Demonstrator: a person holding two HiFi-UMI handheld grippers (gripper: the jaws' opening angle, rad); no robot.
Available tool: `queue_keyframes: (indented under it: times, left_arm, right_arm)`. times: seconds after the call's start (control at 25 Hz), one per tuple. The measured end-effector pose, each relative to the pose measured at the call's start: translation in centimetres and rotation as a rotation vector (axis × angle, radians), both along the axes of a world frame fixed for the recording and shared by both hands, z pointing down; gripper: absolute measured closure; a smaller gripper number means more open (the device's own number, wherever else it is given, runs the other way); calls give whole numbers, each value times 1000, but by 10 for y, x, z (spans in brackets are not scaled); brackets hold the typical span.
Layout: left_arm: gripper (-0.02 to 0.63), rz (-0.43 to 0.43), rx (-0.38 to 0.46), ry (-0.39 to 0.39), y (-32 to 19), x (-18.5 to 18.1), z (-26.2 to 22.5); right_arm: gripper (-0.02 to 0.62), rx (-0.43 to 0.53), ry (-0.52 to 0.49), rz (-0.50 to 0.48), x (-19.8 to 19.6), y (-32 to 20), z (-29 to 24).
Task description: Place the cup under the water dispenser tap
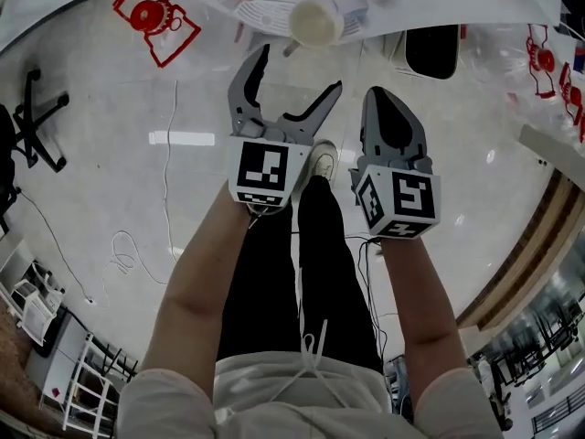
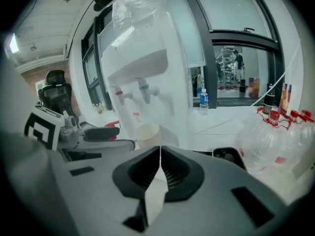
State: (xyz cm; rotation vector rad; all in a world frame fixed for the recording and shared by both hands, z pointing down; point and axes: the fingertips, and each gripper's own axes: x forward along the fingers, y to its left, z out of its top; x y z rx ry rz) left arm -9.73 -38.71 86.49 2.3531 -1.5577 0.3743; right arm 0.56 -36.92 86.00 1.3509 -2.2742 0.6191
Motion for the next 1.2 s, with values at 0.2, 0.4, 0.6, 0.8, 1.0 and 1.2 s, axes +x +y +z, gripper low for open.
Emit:
queue_keyframes:
  times: [0.2, 0.4, 0.6, 0.8, 1.0, 1.2]
  left_arm:
    - [414, -115, 0, 38, 30, -29, -31]
    - [489, -151, 38, 116, 29, -53, -85]
    - [569, -135, 127, 117, 36, -56, -172]
    - [586, -114, 182, 147, 49, -62, -260]
    - [586, -95, 130, 121, 71, -69, -314]
    - [586, -58, 294, 140, 70, -67, -400]
  right_arm:
    - [566, -18, -58, 20, -17, 16, -30]
    - [566, 52, -98, 32, -33, 13, -90]
    - [566, 93, -130, 38, -38, 21, -162]
    - [566, 179, -176, 28, -44, 27, -247]
    - [566, 248, -173, 16, -43, 42, -317]
    - [568, 352, -160, -4, -36, 41, -381]
